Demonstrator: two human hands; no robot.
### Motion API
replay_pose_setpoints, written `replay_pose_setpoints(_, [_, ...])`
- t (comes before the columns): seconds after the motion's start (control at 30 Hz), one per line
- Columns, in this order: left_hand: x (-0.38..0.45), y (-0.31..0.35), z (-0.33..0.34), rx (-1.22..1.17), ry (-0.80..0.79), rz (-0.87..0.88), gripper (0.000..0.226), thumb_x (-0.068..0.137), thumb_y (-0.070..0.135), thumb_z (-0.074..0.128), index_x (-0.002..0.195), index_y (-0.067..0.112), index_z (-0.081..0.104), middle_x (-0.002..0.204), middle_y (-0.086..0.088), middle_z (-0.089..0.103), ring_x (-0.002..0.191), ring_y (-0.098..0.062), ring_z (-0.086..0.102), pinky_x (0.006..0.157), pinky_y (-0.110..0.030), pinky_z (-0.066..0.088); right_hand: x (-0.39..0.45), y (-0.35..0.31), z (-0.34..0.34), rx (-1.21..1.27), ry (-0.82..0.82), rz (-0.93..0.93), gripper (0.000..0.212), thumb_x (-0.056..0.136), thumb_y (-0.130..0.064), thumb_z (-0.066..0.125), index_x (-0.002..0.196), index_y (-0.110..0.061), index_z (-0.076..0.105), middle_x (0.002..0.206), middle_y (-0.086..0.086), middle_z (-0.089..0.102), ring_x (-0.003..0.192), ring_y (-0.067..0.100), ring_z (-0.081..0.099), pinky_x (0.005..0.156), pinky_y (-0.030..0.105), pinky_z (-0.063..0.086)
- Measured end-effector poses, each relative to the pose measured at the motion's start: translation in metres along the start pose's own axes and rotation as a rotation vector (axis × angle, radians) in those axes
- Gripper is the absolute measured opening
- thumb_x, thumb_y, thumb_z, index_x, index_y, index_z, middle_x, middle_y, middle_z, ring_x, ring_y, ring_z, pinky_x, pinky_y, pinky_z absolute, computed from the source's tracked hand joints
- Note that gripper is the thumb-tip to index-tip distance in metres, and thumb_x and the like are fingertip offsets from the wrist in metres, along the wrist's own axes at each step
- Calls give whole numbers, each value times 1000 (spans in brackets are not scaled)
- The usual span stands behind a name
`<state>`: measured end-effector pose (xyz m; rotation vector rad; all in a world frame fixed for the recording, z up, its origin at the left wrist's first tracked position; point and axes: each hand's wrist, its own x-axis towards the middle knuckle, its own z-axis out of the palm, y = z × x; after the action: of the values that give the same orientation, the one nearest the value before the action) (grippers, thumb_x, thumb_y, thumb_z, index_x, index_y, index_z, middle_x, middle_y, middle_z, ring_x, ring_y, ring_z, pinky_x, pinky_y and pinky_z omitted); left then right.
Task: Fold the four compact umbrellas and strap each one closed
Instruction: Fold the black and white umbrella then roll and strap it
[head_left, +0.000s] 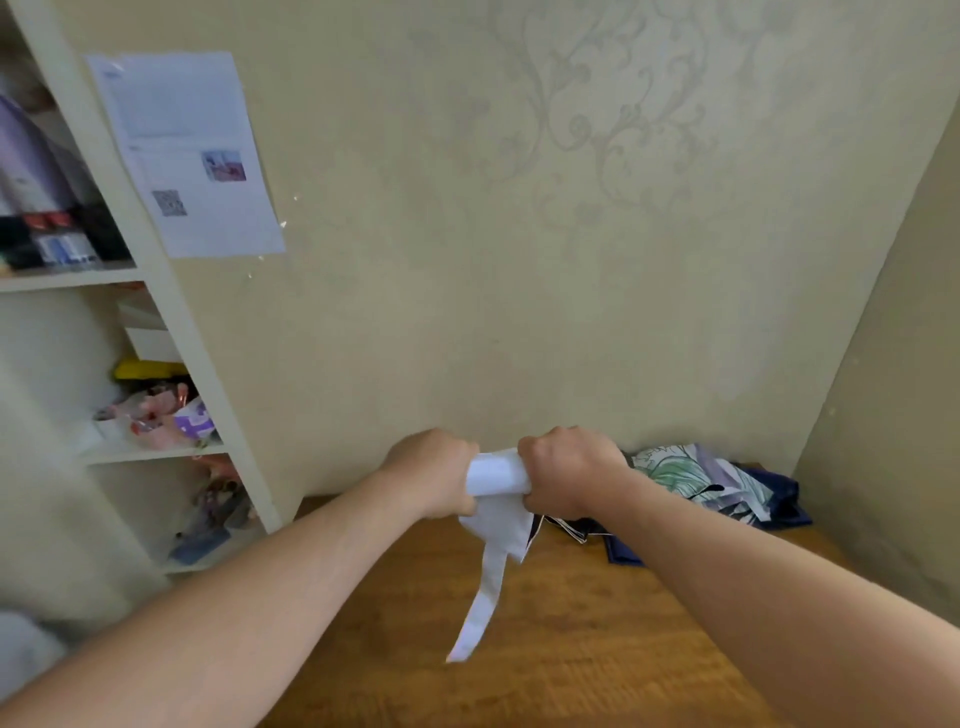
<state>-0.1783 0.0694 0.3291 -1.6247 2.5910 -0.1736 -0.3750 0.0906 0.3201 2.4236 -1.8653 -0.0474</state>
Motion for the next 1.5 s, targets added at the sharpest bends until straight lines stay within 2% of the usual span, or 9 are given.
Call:
replay_pose_setpoints(0.1, [1,2,9,44,103,75,46,74,47,70,117,32,60,111,5,63,105,-25,59,82,-37,42,3,-7,0,21,-75,-5,25,82,-34,61,104,-23,56,97,1,63,83,27,57,69,34,47])
replay_pose_setpoints(0.23, [-4,4,13,-55,68,67,41,74,66,70,96,35,56,97,11,62,90,-19,60,69,-33,40,8,-12,0,128,-190,-59,38,81,-41,66,107,-23,44,99,1,55,88,27,55,71,36,44])
replay_pose_setpoints(0.37, [-15,-8,28,-110,68,47,42,83,55,72,108,25,56,109,3,62,96,-22,61,73,-35,48,6,-6,3,281,-276,-85,41,81,-40,70,107,-20,45,93,-3,54,86,27,60,61,35,45])
replay_pose_setpoints(0.5, [-18,-9,34,-101,68,41,30,89,41,70,107,21,58,108,-3,66,94,-26,61,70,-35,43,10,-7,9,318,-325,-133,36,80,-40,70,104,-22,50,99,-1,61,88,27,65,70,40,55])
replay_pose_setpoints(0.77, [-13,-11,40,-193,74,-124,26,82,38,73,90,25,51,97,-2,66,80,-24,55,65,-31,42,18,-34,21,53,55,-136,46,82,-53,65,117,-26,53,110,-1,57,106,29,59,80,40,45])
replay_pose_setpoints(0.9, [-8,-19,41,-218,37,-169,26,81,40,71,89,23,52,87,2,61,79,-22,57,64,-30,42,25,-38,34,-121,226,-29,57,72,-66,71,110,-24,61,96,2,67,94,33,63,100,61,43])
replay_pose_setpoints(1.03, [-10,-32,42,-297,-80,-160,32,76,45,74,91,21,60,86,3,65,78,-18,63,61,-30,46,26,-29,42,-72,218,-98,49,61,-59,80,84,-21,58,67,-1,61,57,30,61,69,41,55])
replay_pose_setpoints(1.2, [-11,-40,44,-325,-116,-103,37,75,51,77,95,24,61,89,4,64,78,-15,61,61,-29,45,27,-31,24,-103,75,-116,40,86,-50,65,114,-22,58,101,4,68,91,33,68,66,34,40])
replay_pose_setpoints(1.5, [-9,-50,51,-66,138,73,25,80,42,66,100,32,55,96,7,65,87,-22,61,69,-34,38,41,-59,20,-11,-72,-75,36,85,-47,63,109,-20,60,106,5,67,92,32,64,70,34,44])
